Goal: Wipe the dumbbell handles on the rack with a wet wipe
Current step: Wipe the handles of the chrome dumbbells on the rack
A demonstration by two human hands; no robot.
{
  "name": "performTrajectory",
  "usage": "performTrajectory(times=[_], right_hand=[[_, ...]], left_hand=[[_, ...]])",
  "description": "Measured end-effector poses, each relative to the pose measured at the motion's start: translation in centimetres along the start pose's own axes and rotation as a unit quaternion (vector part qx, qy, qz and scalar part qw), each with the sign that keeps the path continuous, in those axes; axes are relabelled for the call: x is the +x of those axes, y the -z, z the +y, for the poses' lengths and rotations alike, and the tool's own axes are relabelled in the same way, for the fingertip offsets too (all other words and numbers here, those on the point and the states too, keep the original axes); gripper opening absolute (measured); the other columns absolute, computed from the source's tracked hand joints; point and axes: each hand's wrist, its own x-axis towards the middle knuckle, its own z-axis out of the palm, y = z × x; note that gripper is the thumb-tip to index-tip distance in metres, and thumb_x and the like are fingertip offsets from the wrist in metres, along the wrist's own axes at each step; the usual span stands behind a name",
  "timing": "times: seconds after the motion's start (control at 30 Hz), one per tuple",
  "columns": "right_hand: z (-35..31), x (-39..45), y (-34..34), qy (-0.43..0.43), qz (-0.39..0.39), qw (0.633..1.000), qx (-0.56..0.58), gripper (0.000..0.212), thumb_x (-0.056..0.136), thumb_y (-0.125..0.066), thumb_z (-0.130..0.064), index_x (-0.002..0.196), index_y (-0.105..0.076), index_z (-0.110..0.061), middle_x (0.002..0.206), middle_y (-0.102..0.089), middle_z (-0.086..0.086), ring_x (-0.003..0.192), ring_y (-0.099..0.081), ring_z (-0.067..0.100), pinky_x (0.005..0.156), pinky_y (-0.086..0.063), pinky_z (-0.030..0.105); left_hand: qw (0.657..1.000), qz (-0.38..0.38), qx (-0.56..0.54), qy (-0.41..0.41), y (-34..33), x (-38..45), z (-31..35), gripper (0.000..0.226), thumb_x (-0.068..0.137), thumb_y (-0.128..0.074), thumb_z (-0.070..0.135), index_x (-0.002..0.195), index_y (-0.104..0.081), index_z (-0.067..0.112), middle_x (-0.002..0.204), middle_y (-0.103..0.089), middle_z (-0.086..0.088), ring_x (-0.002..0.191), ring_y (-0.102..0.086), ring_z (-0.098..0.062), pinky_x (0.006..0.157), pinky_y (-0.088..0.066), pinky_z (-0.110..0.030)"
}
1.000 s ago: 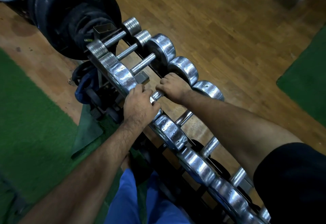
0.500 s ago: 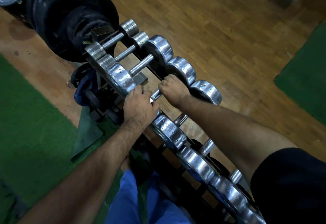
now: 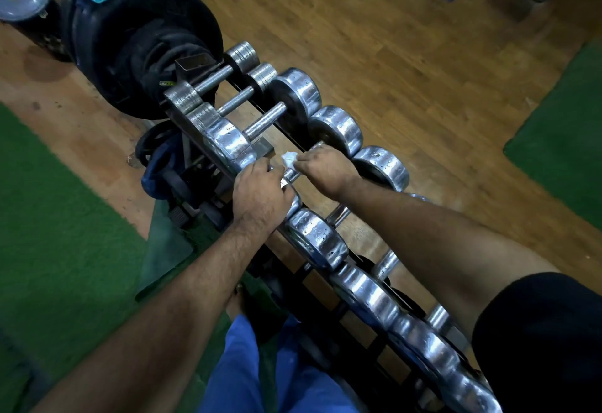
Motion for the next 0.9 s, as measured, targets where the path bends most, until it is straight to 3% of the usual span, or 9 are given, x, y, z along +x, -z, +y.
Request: performTrajectory(times=[0.1,0.2,0.27,0.33,0.4,0.53,0.7,0.8,0.9], right_hand=[[-0.5,-1.1,1.1,-0.134,0.031,0.982,0.131,0.02,0.081,-0.061,-0.011,0.093,-0.073,-0.021,0.091,-0.073,0.001,0.089,-0.069,0.025,0.075,-0.055,0.036],[-1.6,-2.2,1.7,-0.277,0.066,0.91,0.3,0.022,0.088,-0.063,-0.025,0.107,-0.074,-0.026,0.101,-0.075,-0.004,0.093,-0.068,0.016,0.077,-0.053,0.029],[-2.1,-3.2,2.1,-0.325,0.09,0.857,0.391,0.014,0.085,-0.068,-0.026,0.098,-0.075,-0.023,0.088,-0.073,-0.005,0.082,-0.065,0.013,0.067,-0.047,0.026],[-2.5,-4.3,2.6,-0.343,0.093,0.826,0.437,0.007,0.082,-0.07,-0.022,0.087,-0.071,-0.017,0.074,-0.066,-0.006,0.071,-0.06,0.013,0.06,-0.038,0.025],[-2.9,-5.2,2.9,-0.364,0.081,0.804,0.463,0.011,0.08,-0.073,-0.021,0.082,-0.065,-0.015,0.07,-0.063,-0.004,0.069,-0.06,0.017,0.057,-0.042,0.028],[-3.7,-6.7,3.6,-0.4,0.053,0.781,0.477,0.022,0.077,-0.078,-0.027,0.083,-0.063,-0.012,0.081,-0.068,0.013,0.077,-0.065,0.029,0.067,-0.053,0.041],[-5.4,-9.0,4.9,-0.454,0.079,0.739,0.491,0.025,0.074,-0.074,-0.017,0.066,-0.05,-0.021,0.063,-0.053,-0.002,0.061,-0.049,0.016,0.058,-0.042,0.032],[-6.5,-10.2,5.0,-0.486,0.09,0.718,0.49,0.016,0.071,-0.071,-0.017,0.074,-0.055,-0.022,0.076,-0.064,0.005,0.069,-0.064,0.024,0.061,-0.059,0.039],[-7.0,-11.1,4.8,-0.526,0.09,0.674,0.51,0.014,0.07,-0.075,-0.022,0.078,-0.065,-0.025,0.088,-0.071,0.01,0.08,-0.07,0.026,0.066,-0.062,0.047]], left_hand=[[1.0,0.001,-0.006,-0.005,0.3,-0.5,0.0,0.046,0.09,-0.06,0.038,0.131,-0.061,0.017,0.132,-0.056,-0.007,0.123,-0.048,-0.024,0.104,-0.038,-0.041],[1.0,0.007,-0.022,-0.008,0.6,-0.9,0.3,0.042,0.089,-0.063,0.031,0.128,-0.062,0.016,0.129,-0.058,-0.007,0.121,-0.049,-0.024,0.104,-0.04,-0.041],[0.999,0.016,-0.039,-0.009,1.1,-1.2,0.6,0.037,0.089,-0.063,0.027,0.125,-0.065,0.015,0.124,-0.06,-0.007,0.118,-0.051,-0.024,0.102,-0.044,-0.041],[0.998,0.025,-0.05,-0.013,1.6,-1.7,0.9,0.034,0.089,-0.061,0.023,0.122,-0.067,0.013,0.12,-0.061,-0.008,0.115,-0.052,-0.025,0.098,-0.046,-0.04],[0.998,0.027,-0.061,-0.018,2.0,-2.4,1.2,0.031,0.089,-0.06,0.02,0.118,-0.068,0.012,0.117,-0.062,-0.007,0.111,-0.053,-0.025,0.093,-0.048,-0.039],[0.996,0.019,-0.088,-0.019,2.5,-3.7,1.3,0.031,0.087,-0.056,0.017,0.115,-0.069,0.014,0.114,-0.061,-0.005,0.109,-0.053,-0.025,0.09,-0.048,-0.038],[0.993,0.006,-0.108,-0.052,2.6,-5.2,1.3,0.031,0.085,-0.057,0.014,0.114,-0.069,0.015,0.11,-0.062,-0.008,0.107,-0.055,-0.027,0.093,-0.048,-0.038],[0.99,-0.009,-0.123,-0.065,2.3,-6.3,1.2,0.031,0.083,-0.057,0.013,0.111,-0.07,0.017,0.106,-0.062,-0.008,0.105,-0.055,-0.028,0.089,-0.049,-0.039],[0.987,-0.018,-0.14,-0.077,2.0,-7.7,1.2,0.034,0.083,-0.057,0.011,0.114,-0.069,0.015,0.11,-0.063,-0.008,0.106,-0.055,-0.028,0.091,-0.048,-0.04]])
